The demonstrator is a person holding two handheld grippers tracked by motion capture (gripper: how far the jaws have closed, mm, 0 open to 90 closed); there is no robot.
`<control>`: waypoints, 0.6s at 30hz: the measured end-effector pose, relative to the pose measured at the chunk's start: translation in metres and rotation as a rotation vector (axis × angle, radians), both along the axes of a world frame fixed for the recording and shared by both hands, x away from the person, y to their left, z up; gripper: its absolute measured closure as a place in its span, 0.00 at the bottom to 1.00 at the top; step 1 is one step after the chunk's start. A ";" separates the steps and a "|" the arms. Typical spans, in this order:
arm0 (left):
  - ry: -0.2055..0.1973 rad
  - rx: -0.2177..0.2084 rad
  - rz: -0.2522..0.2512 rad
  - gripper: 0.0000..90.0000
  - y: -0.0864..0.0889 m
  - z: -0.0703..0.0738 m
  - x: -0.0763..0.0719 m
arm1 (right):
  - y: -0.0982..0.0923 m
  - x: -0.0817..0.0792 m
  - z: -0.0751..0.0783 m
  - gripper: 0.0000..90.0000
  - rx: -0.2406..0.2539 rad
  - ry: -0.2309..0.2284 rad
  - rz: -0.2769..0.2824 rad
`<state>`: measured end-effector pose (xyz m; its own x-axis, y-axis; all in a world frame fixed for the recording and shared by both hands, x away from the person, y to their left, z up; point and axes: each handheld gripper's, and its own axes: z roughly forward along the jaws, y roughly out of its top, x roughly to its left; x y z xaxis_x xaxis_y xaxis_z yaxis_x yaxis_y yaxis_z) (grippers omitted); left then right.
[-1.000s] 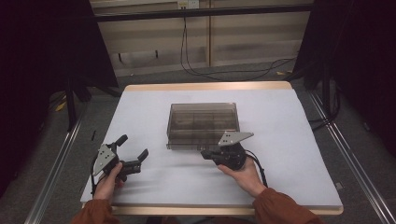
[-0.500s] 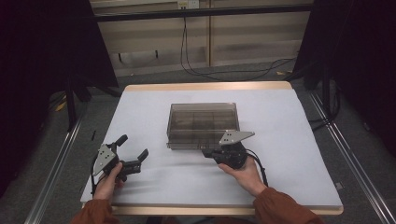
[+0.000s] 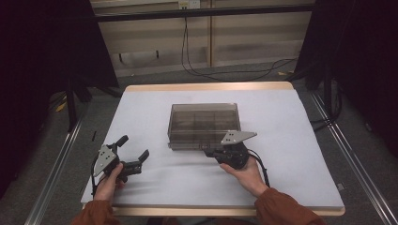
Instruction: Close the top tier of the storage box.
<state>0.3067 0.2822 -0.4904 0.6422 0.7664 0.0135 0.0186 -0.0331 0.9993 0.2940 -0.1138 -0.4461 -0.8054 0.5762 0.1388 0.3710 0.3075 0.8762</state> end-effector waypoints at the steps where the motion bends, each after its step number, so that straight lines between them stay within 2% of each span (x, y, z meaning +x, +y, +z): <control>1: 0.000 -0.002 0.001 0.00 0.000 0.000 0.000 | 0.000 0.000 0.000 1.00 0.001 -0.003 -0.001; 13: 0.000 -0.002 0.000 0.00 0.000 0.000 0.000 | 0.001 0.003 -0.002 1.00 -0.007 -0.009 -0.010; 18: -0.001 0.008 -0.002 0.00 0.001 0.000 0.000 | 0.001 0.004 -0.002 1.00 0.010 -0.010 -0.011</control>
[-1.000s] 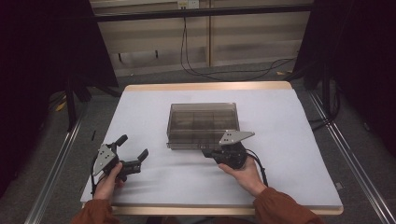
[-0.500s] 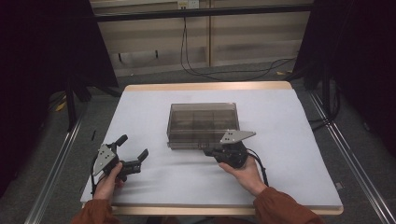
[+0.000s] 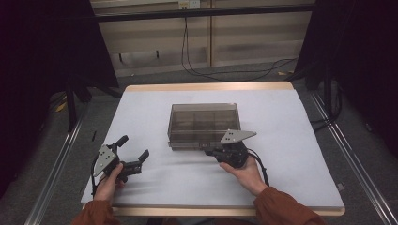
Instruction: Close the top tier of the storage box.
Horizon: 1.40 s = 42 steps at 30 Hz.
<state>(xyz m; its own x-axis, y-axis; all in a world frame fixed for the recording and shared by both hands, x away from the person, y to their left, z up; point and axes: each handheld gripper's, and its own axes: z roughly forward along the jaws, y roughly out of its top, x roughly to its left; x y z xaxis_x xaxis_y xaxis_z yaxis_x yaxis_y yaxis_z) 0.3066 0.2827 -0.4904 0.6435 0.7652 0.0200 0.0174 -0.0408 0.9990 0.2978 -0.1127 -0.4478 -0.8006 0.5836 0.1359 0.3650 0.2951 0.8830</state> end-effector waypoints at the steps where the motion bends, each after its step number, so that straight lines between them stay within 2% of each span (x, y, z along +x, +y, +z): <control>1: 0.000 0.000 0.000 0.00 0.000 0.000 0.000 | 0.000 0.000 0.000 1.00 -0.001 -0.001 0.000; 10: 0.002 -0.012 0.002 0.00 -0.001 0.000 0.000 | 0.000 0.002 -0.001 1.00 0.005 0.007 -0.007; 12: 0.001 0.000 0.000 0.00 0.000 0.000 0.000 | 0.001 0.003 -0.001 1.00 0.006 0.006 -0.006; 22: 0.002 -0.012 0.002 0.00 -0.001 0.000 0.000 | 0.001 0.003 -0.001 1.00 0.006 0.005 -0.006; 42: 0.002 0.000 0.000 0.00 0.000 0.000 0.000 | -0.001 0.006 -0.003 1.00 -0.002 -0.003 -0.025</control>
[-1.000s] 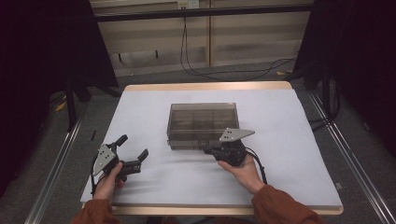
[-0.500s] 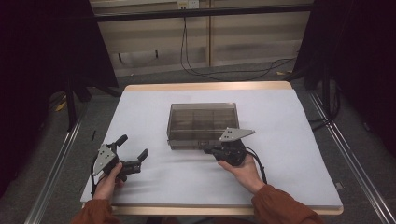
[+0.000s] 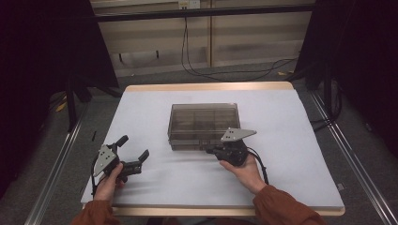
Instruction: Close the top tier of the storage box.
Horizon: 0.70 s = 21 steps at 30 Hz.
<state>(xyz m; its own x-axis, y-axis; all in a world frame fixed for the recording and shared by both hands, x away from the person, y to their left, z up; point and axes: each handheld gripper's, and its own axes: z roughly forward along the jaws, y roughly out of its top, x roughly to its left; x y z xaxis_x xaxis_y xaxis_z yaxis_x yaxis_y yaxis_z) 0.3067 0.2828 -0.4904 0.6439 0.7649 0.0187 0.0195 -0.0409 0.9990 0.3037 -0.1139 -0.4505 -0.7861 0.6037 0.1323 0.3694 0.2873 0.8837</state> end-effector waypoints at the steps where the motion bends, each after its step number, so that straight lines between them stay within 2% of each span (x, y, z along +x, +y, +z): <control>1: 0.000 -0.004 0.001 0.00 0.000 0.000 0.000 | 0.000 0.001 0.000 1.00 0.004 0.002 -0.002; 9: 0.000 -0.001 -0.001 0.00 0.000 0.000 0.000 | 0.000 0.002 -0.001 1.00 0.001 0.002 -0.011; 13: 0.000 -0.001 0.000 0.00 0.000 0.000 0.000 | -0.002 0.005 -0.002 1.00 0.035 0.018 -0.020; 17: -0.001 -0.010 0.001 0.00 -0.001 0.000 0.000 | -0.005 0.008 -0.002 1.00 0.034 0.022 -0.035; 20: -0.001 0.000 0.000 0.00 0.000 0.000 0.000 | -0.007 0.009 -0.002 1.00 0.037 0.022 -0.044; 21: -0.001 -0.012 0.002 0.00 -0.001 0.000 0.000 | -0.008 0.010 -0.002 1.00 0.041 0.025 -0.045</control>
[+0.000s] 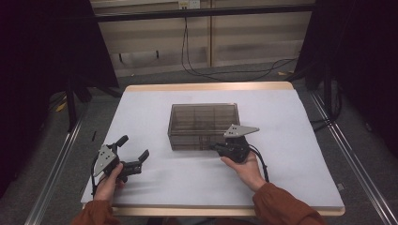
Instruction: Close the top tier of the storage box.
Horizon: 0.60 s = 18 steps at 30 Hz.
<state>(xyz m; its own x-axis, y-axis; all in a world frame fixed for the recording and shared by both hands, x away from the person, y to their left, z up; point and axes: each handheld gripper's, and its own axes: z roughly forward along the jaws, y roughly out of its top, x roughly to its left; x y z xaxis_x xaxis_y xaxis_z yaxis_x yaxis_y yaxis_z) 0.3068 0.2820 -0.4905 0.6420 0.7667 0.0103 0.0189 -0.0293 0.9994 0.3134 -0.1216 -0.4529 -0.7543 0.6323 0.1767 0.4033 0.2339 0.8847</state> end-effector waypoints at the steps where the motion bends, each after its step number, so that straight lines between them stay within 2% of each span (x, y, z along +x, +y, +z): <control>1: 0.000 0.008 -0.001 0.00 0.001 0.000 0.000 | 0.000 0.000 0.000 1.00 0.002 0.001 0.000; 5: 0.000 0.000 0.000 0.00 0.000 0.000 0.000 | 0.001 0.001 -0.001 1.00 0.001 0.000 -0.003; 6: 0.000 0.012 -0.002 0.00 0.001 0.000 0.000 | 0.001 0.001 -0.001 1.00 0.002 -0.001 -0.004; 10: 0.000 0.011 -0.002 0.00 0.001 0.000 0.000 | 0.000 0.003 -0.001 1.00 0.003 -0.004 -0.011; 12: 0.000 -0.001 0.000 0.00 0.000 0.000 0.000 | -0.001 0.003 0.000 1.00 0.002 -0.002 -0.019; 18: -0.001 0.011 -0.002 0.00 0.001 0.000 0.000 | 0.000 0.004 0.000 1.00 -0.001 -0.007 -0.024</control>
